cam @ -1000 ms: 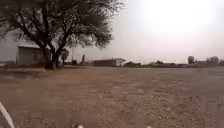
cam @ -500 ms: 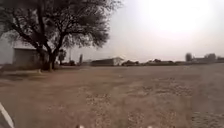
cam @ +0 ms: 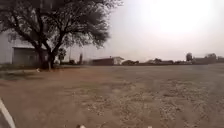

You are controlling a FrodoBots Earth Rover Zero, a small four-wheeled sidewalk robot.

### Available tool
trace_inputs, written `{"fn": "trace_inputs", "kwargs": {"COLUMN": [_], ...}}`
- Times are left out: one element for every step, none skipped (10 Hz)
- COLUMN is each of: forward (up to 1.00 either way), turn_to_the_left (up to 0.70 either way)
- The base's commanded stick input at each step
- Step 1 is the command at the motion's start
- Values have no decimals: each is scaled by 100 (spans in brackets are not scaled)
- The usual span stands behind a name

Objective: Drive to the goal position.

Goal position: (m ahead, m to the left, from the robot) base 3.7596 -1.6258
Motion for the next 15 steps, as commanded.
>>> {"fn": "trace_inputs", "kwargs": {"forward": [50,50,50,50,50,50,50,50,50,50,50,50,50,50,50], "turn_to_the_left": [0,0,0,0,0,0,0,0,0,0,0,0,0,0,0]}}
